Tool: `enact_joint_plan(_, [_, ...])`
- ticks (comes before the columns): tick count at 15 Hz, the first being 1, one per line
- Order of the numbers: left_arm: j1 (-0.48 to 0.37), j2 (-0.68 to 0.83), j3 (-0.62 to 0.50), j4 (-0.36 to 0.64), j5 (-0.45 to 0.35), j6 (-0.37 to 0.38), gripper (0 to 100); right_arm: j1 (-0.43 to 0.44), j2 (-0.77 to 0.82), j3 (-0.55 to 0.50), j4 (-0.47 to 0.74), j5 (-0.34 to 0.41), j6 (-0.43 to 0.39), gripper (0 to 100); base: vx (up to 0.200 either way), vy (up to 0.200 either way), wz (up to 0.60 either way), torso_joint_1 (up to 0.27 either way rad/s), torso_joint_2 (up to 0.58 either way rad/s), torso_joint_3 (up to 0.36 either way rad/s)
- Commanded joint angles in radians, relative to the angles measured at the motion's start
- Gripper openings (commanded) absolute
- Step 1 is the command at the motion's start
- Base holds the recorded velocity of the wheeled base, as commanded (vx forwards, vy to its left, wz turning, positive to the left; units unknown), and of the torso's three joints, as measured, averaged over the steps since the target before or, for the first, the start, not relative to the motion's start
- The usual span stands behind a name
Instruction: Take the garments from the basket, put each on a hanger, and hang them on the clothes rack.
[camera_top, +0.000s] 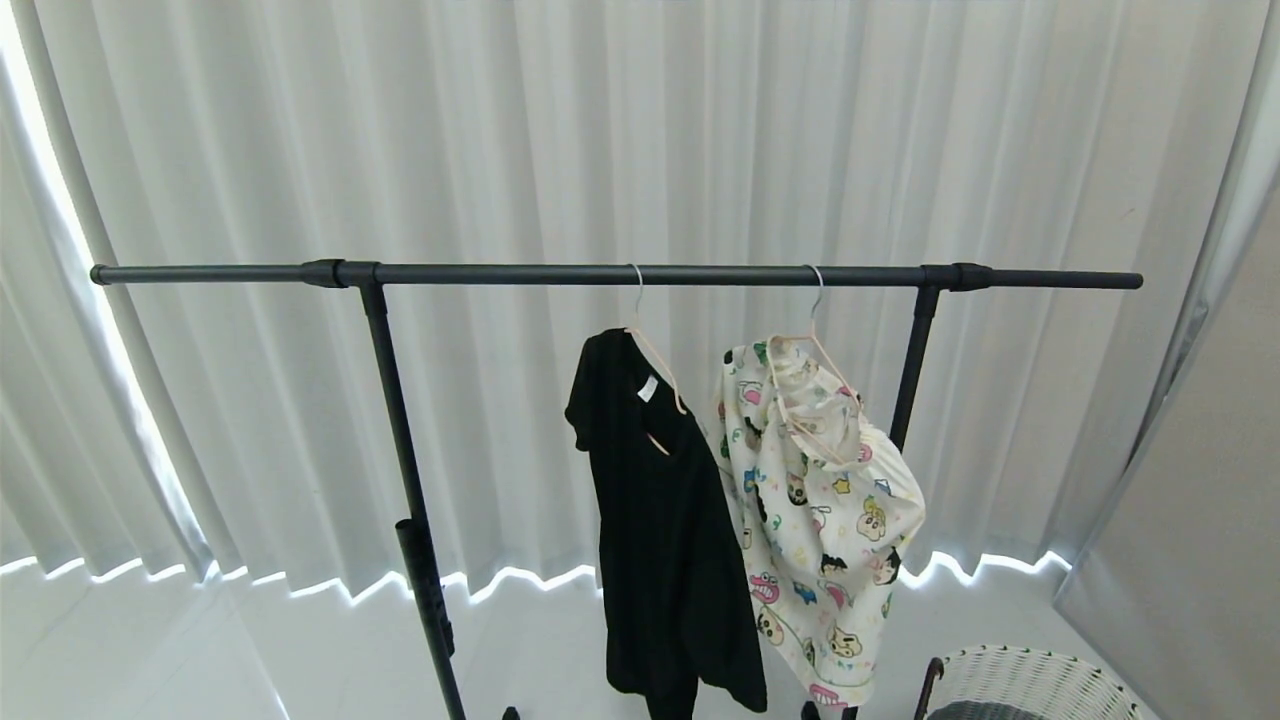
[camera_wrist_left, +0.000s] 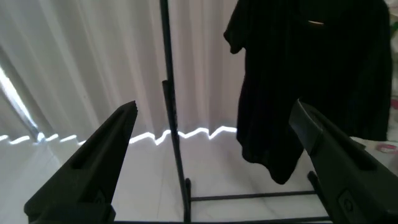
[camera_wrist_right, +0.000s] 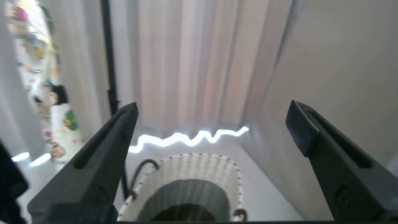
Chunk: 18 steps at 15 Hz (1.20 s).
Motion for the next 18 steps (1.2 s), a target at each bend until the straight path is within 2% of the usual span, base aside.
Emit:
enact_joint_plan(1, [-0.009,-0.074,0.008,-0.002,0.004,-0.004,100,-0.002,0.000,0.000,0.000,0.035,0.003,100,0.000,0.000,0.00,0.000,0.00,0.000])
enact_joint_plan(2, [-0.009,-0.074,0.006,-0.002,0.004,-0.007,100,-0.002,0.000,0.000,0.000,0.038,0.003,100,0.000,0.000,0.00,0.000,0.00,0.000])
enact_joint_plan(3, [-0.009,-0.074,0.006,-0.002,0.014,-0.016,100,0.000,0.000,0.000,0.016,0.150,0.017,100,0.000,0.000,0.00,0.000,0.00,0.000])
enact_joint_plan(4, [-0.010,-0.073,0.006,-0.001,0.014,-0.016,100,0.000,0.000,0.000,0.036,0.164,0.020,100,0.000,0.000,0.00,0.000,0.00,0.000])
enact_joint_plan(6, [-0.010,-0.073,0.006,-0.002,0.014,-0.017,100,0.000,0.000,-0.002,0.043,0.137,0.062,100,0.000,0.000,0.00,0.000,0.00,0.000])
enact_joint_plan(8, [-0.010,-0.073,0.008,-0.002,0.014,-0.017,100,-0.002,0.000,-0.002,0.045,0.015,0.118,100,0.000,0.000,0.00,0.000,0.00,0.000])
enact_joint_plan(9, [-0.010,-0.074,0.006,-0.002,0.014,-0.017,100,-0.002,0.000,-0.002,0.045,0.012,0.135,100,0.000,0.000,0.00,0.000,0.00,0.000])
enact_joint_plan(10, [-0.010,-0.073,0.006,-0.002,0.014,-0.017,100,0.000,0.000,-0.002,0.047,0.021,0.092,100,0.000,0.000,0.00,0.000,0.00,0.000])
enact_joint_plan(11, [-0.009,-0.073,0.006,-0.001,0.014,-0.017,100,0.000,0.004,-0.003,0.051,0.087,-0.015,100,0.000,0.000,0.00,0.000,0.00,0.000])
enact_joint_plan(12, [-0.010,-0.073,0.006,-0.002,0.014,-0.017,100,0.002,0.013,-0.005,0.053,0.106,-0.024,100,0.000,0.000,0.00,0.000,0.00,0.000])
enact_joint_plan(13, [-0.009,-0.073,0.008,-0.002,0.014,-0.017,100,0.000,0.001,-0.003,0.053,0.103,0.011,100,0.000,0.000,0.00,0.000,0.00,0.000])
enact_joint_plan(14, [-0.010,-0.074,0.006,-0.001,0.014,-0.017,100,0.000,0.000,-0.003,0.053,0.103,0.086,100,0.000,0.000,0.00,0.000,0.00,0.000])
enact_joint_plan(15, [-0.010,-0.074,0.006,-0.002,0.014,-0.017,100,0.000,0.000,-0.005,0.053,0.101,0.109,100,0.000,0.000,0.00,0.000,0.00,0.000])
enact_joint_plan(18, [-0.010,-0.074,0.006,-0.001,0.014,-0.017,100,0.000,0.000,-0.003,0.053,0.101,0.101,100,0.000,0.000,0.00,0.000,0.00,0.000])
